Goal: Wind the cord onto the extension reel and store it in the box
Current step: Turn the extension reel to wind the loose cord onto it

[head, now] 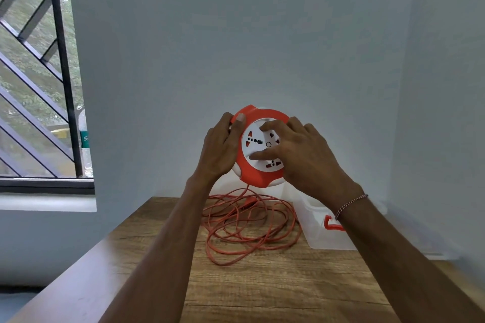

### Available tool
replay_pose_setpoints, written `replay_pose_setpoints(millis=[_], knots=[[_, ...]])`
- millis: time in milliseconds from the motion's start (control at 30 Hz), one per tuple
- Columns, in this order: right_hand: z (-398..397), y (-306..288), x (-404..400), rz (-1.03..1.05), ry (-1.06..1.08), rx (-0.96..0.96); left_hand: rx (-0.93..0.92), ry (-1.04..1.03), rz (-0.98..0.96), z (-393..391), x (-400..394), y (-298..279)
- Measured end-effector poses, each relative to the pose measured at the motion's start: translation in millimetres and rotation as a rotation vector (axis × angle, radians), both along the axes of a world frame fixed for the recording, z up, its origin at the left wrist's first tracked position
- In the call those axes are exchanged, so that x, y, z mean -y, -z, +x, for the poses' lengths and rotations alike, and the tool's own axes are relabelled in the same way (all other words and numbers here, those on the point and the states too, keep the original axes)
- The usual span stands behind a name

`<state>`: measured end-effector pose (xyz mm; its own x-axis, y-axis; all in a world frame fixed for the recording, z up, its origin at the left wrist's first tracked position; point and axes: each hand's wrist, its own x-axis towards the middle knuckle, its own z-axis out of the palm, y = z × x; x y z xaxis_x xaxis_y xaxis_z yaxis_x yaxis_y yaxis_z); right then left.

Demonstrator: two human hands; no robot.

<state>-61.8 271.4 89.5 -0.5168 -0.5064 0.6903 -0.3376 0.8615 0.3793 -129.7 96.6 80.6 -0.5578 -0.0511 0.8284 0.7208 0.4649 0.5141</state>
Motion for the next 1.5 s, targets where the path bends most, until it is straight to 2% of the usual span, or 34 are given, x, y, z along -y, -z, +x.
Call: replay_pose_setpoints(millis=[233, 600, 867, 1033, 1167, 1333, 1500], knots=[[-6, 5, -2, -0.060, 0.020, -0.049, 0.013, 0.014, -0.001, 1, -2, 1], [-7, 9, 5, -0.499, -0.057, -0.045, 0.007, 0.014, 0.002, 3, -3, -2], [-5, -1, -5, -0.335, -0.171, -0.170, 0.015, -0.006, 0.036, 0, 1, -1], [1, -5, -7, -0.125, -0.127, 0.057, -0.009, 0.010, 0.034, 1, 0, -3], [1, 1, 0, -0.051, -0.020, 0.029, -0.008, 0.006, 0.024, 2, -1, -2], [-1, 4, -1, -0.076, 0.017, -0.029, -0.001, -0.002, 0.006, 3, -3, -1], [-7, 9, -3, -0.238, 0.005, -0.089, 0.009, 0.011, 0.028, 6, -4, -3]])
